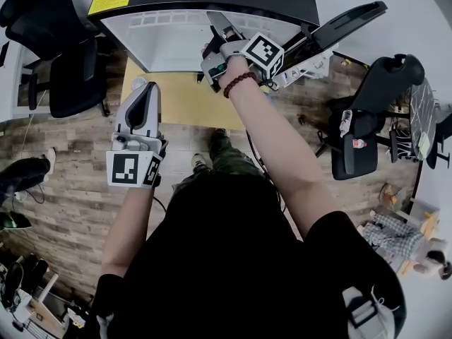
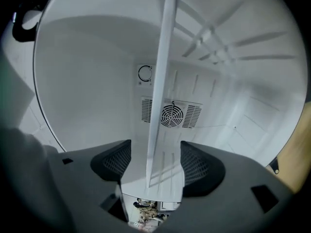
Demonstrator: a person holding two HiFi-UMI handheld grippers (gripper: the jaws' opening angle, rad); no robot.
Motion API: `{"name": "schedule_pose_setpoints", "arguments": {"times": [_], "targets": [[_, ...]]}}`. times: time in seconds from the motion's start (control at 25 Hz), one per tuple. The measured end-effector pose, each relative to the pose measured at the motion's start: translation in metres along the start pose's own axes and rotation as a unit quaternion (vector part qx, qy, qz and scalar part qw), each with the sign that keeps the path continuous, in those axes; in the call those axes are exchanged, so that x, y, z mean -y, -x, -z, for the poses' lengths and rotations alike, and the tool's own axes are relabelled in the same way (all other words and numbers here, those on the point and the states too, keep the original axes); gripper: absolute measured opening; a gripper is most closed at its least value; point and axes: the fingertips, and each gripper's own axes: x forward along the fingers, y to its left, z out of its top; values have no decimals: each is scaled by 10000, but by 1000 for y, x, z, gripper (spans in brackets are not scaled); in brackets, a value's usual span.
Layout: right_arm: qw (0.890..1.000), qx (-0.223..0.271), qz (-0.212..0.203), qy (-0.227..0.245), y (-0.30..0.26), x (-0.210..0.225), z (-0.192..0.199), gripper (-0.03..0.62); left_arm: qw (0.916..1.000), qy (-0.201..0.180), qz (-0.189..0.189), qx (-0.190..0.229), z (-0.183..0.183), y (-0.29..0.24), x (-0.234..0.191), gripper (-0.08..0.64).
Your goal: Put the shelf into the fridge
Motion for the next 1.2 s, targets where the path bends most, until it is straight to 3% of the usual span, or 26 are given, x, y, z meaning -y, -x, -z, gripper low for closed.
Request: {"name": "schedule_pose_setpoints", "arguments": {"times": [0.64, 0.84, 1.2], "targets": [[9969, 187, -59, -768, -32, 7, -11, 237, 9999, 35, -26, -104, 7, -5, -6, 18], [9973, 216, 90, -693, -35, 7, -11, 113, 9999, 78, -72, -112, 8, -3, -11, 18], [9970, 370, 122, -672, -38, 2, -15, 46, 9999, 94, -62, -90, 9, -7, -10, 18]]}}
